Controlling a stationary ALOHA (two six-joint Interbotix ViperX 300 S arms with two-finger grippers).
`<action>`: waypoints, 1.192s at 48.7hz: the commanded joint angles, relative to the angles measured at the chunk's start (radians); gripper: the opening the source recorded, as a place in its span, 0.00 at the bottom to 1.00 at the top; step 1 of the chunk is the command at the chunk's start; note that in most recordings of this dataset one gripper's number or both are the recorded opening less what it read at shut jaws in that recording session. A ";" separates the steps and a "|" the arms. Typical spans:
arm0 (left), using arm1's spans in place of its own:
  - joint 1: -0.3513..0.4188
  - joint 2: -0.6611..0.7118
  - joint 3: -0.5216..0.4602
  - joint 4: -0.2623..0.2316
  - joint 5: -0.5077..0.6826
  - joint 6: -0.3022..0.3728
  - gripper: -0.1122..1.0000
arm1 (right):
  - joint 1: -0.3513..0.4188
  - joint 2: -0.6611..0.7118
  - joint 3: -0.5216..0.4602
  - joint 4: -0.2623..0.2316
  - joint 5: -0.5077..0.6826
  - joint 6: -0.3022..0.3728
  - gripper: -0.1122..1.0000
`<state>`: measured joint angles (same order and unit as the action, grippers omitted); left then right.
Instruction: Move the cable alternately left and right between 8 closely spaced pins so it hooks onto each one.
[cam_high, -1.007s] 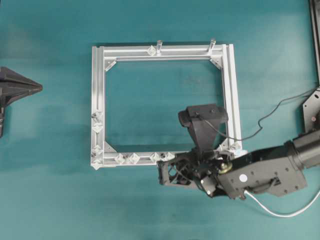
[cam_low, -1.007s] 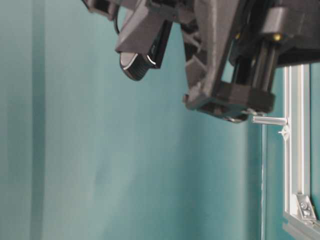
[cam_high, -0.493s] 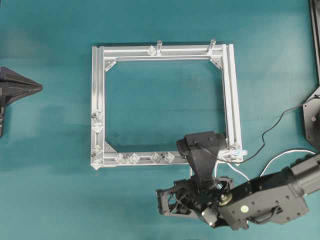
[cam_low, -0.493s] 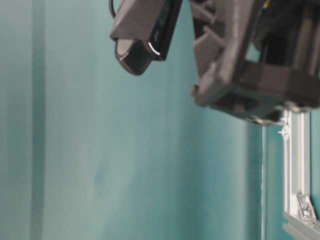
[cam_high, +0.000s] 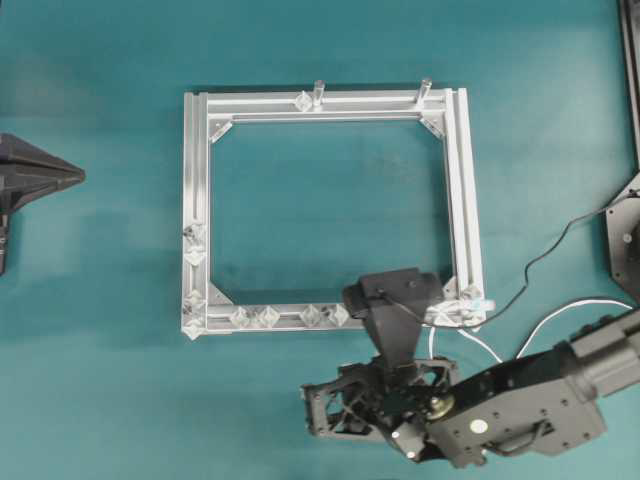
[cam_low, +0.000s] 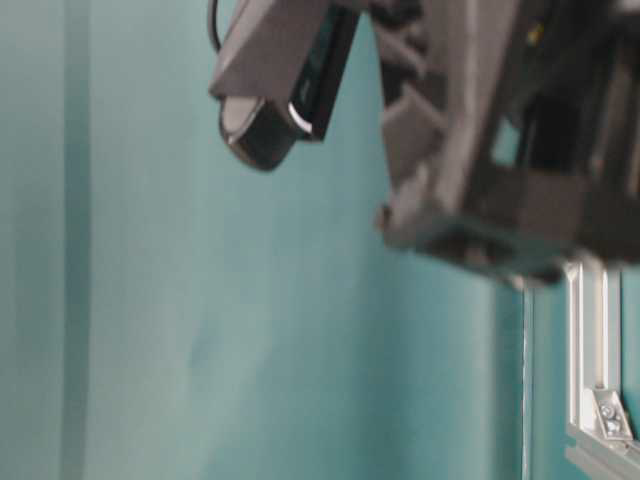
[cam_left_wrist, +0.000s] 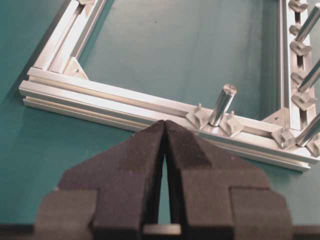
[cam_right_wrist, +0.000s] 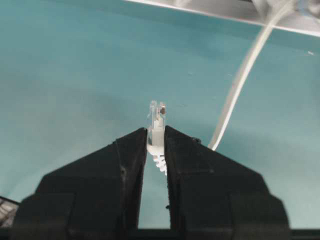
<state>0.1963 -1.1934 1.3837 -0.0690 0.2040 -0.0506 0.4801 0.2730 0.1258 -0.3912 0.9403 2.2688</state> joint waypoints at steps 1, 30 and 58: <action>-0.003 0.006 -0.018 0.002 -0.005 -0.006 0.15 | -0.011 -0.002 -0.043 -0.015 -0.006 -0.006 0.22; -0.002 0.005 -0.021 0.002 -0.005 -0.006 0.15 | -0.058 0.091 -0.155 -0.026 -0.083 -0.100 0.22; -0.002 0.006 -0.017 0.003 -0.005 -0.006 0.15 | -0.106 0.091 -0.156 -0.026 -0.058 -0.118 0.22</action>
<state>0.1963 -1.1950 1.3837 -0.0690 0.2040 -0.0506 0.3835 0.3835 -0.0092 -0.4126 0.8805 2.1568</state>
